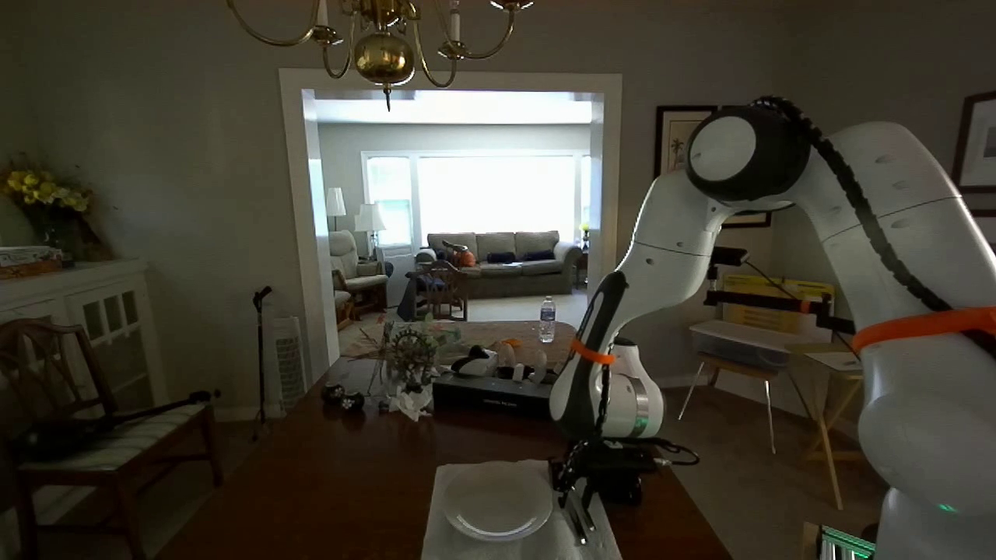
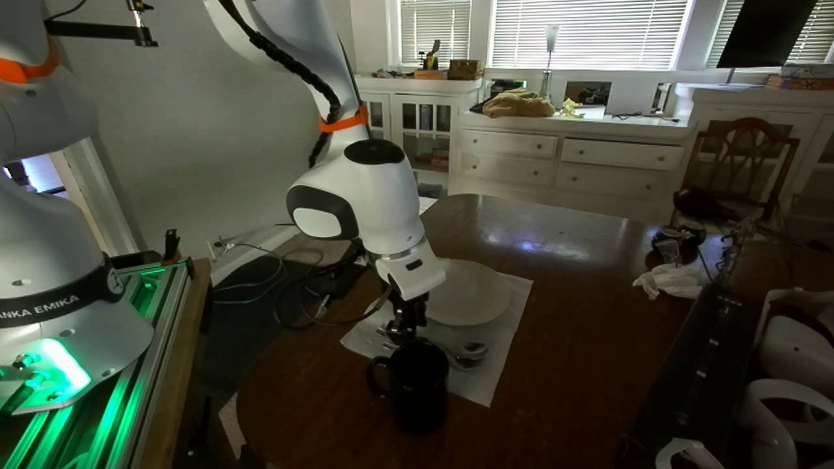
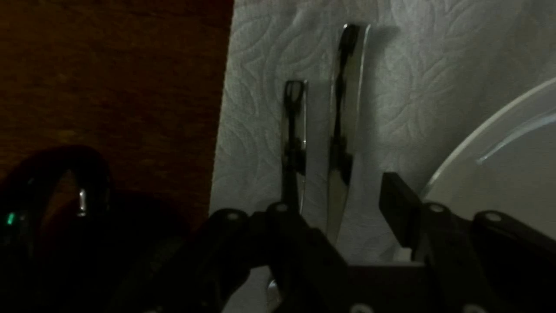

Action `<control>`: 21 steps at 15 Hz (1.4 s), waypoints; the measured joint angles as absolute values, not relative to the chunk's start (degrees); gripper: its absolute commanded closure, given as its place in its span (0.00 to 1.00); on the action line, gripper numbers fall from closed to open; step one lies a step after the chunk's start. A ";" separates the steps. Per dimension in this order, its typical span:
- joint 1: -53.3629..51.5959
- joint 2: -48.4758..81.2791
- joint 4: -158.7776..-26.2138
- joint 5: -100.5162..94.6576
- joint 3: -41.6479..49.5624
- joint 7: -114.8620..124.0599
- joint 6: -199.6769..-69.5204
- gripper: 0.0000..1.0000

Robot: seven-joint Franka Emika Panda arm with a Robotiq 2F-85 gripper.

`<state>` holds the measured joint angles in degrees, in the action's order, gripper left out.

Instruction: Put the spoon in the cup

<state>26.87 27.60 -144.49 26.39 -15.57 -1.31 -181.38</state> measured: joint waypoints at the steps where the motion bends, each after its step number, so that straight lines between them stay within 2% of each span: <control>1: 26.98 27.32 -144.67 26.39 -15.63 -1.31 -181.38 0.55; 7: 27.99 26.49 -145.31 26.42 -16.81 -1.31 -181.42 0.66; 14: 27.99 26.75 -145.83 26.42 -17.16 -1.31 -181.74 0.68; 16: 27.99 26.85 -145.93 26.42 -17.16 -1.31 -181.89 0.66; 21: 28.03 27.53 -145.96 26.42 -17.15 -1.31 -182.54 0.73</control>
<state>28.03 27.53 -145.96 26.42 -17.15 -1.31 -182.54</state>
